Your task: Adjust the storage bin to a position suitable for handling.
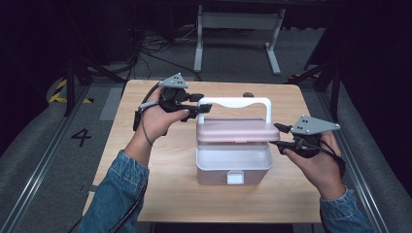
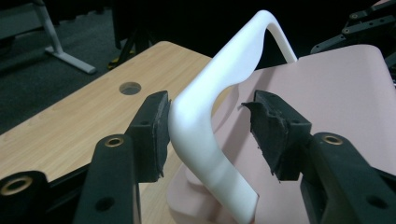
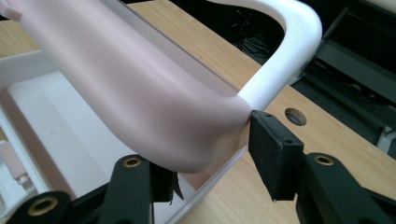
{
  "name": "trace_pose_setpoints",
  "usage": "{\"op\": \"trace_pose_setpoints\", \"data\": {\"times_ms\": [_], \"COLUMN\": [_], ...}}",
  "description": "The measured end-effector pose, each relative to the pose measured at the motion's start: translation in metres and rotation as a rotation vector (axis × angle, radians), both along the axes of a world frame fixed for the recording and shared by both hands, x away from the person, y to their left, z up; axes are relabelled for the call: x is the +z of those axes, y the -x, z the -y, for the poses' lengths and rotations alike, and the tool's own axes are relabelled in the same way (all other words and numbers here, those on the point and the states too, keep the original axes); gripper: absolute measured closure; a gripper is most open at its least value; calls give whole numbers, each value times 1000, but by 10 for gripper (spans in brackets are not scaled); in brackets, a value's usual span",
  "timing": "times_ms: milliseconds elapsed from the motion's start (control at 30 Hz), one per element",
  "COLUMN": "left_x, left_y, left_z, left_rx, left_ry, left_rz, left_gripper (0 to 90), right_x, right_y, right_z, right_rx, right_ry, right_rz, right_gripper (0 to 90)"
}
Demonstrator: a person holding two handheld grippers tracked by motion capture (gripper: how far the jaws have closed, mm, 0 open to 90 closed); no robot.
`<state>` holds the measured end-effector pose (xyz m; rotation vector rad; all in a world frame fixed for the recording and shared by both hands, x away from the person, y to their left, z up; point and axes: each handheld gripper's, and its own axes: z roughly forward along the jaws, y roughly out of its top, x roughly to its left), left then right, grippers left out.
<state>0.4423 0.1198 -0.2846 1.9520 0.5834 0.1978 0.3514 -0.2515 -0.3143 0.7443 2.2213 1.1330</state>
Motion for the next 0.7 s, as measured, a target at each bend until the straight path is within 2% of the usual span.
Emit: {"op": "trace_pose_setpoints", "data": {"times_ms": [133, 300, 567, 700], "left_x": [2, 1, -6, -15], "left_y": [6, 11, 15, 18], "left_z": [-10, -22, -38, -46], "left_rx": [20, 42, 74, 85], "left_ry": [-1, -9, -23, -26], "left_rz": [14, 27, 16, 11], "left_gripper": [479, 479, 480, 480], "right_x": [5, 9, 15, 19], "right_y": [1, 0, -4, -8], "right_z": [0, -2, -4, -6], "right_rx": [-1, -16, -48, -68], "right_ry": [-14, -19, -34, -38], "right_rz": [21, 18, 20, 32], "right_gripper": [571, 585, 610, 632]}}
